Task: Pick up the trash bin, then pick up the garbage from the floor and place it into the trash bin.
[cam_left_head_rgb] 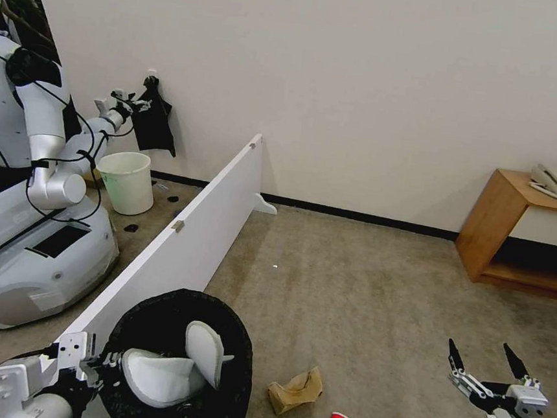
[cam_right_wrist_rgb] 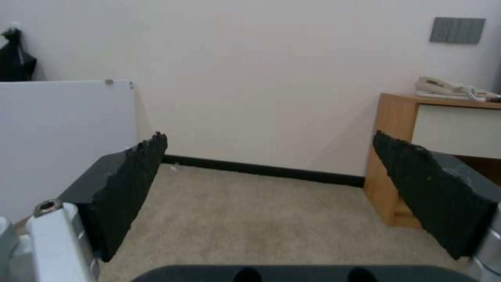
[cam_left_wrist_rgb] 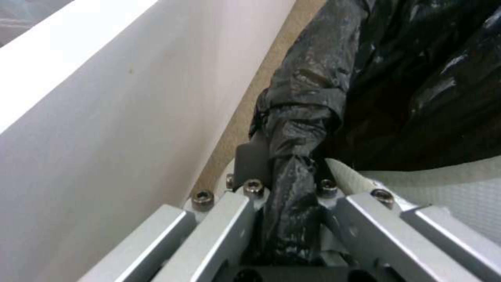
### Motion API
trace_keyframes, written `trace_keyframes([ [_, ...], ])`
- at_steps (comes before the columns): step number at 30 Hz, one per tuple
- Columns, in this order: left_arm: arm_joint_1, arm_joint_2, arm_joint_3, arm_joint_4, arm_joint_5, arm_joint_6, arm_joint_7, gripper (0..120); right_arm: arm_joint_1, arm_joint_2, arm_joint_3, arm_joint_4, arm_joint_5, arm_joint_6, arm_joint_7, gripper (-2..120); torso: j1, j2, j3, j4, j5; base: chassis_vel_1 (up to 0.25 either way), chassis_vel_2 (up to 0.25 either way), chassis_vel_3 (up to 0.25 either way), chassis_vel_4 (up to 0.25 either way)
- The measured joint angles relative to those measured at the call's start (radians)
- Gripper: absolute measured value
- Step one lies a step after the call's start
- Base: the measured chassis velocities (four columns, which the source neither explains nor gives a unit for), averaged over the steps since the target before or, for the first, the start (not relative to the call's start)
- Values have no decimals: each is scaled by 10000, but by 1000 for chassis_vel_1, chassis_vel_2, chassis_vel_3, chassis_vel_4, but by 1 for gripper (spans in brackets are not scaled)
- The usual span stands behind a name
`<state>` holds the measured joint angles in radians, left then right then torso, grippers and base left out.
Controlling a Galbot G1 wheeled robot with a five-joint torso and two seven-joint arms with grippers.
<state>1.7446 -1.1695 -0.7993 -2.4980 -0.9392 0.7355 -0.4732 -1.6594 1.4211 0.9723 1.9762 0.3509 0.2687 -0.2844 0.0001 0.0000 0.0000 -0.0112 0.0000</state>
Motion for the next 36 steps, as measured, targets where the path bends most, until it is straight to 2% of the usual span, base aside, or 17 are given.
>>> trace_keyframes([
  [4, 2, -2, -5, -4, 4, 0, -15, 1, -82, -138, -63, 17, -357, -272, 260, 100, 0, 0, 0, -1, 0, 0, 0, 0, 0],
  [8, 8, 15, -32, -6, 0, 0, -22, 1, -226, -447, -194, -75, -177, -544, 338, 100, 0, 0, 0, -2, 0, 0, 0, 0, 0],
  [10, -3, 48, -70, -6, -21, 0, -28, 1, -411, -1037, -366, -129, 442, -1202, 56, 100, 0, 0, 0, -1, -3, 0, 0, 0, 0],
  [16, 7, 58, -113, -13, -39, 0, -36, 1, -465, -1807, -575, -380, 476, -1601, -459, 100, 0, 0, 0, -3, 4, 0, 0, 0, 0],
  [18, 76, 39, -182, -19, -36, 0, -54, 1, -519, -3025, -1019, -692, 512, -1886, -1007, 100, 0, 0, 1, 4, 0, 0, 0, 0, 0],
  [19, 94, 21, -209, -18, -33, 0, -70, 1, -498, -3269, -1214, -807, 552, -1754, -992, 100, 0, 0, 1, 2, -1, 0, 0, 0, 0],
  [20, 94, 21, -209, -18, -33, 0, -70, 1, -498, -3269, -1214, -807, 552, -1754, -992, 100, 0, 0, 1, 2, -1, 0, 0, 0, 0],
  [21, 110, -3, -230, -19, -31, 0, -93, 1, -452, -3398, -1453, -931, 352, -1329, -617, 100, 0, 0, 1, 0, 1, 0, 0, 0, 0],
  [22, 110, -3, -230, -19, -31, 0, -93, 1, -452, -3398, -1453, -931, 352, -1329, -617, 100, 0, 0, 1, 0, 1, 0, 0, 0, 0],
  [24, 153, -68, -237, -20, -6, 0, -118, 1, -412, -3379, -1771, -1006, -205, -1188, 165, 100, 0, 0, 1, -1, 0, 0, 0, 0, 0],
  [26, 163, -104, -237, -20, 16, 0, -126, 1, -375, -3294, -1874, -1066, -265, -1186, 283, 100, 0, 0, 1, -1, 0, 0, 0, 0, 0],
  [36, 185, -237, -194, -20, 140, 0, -141, 1, -215, -2815, -1901, -1371, -174, -1004, -168, 100, 0, 0, 1, -1, -1, 0, 0, 0, 0],
])
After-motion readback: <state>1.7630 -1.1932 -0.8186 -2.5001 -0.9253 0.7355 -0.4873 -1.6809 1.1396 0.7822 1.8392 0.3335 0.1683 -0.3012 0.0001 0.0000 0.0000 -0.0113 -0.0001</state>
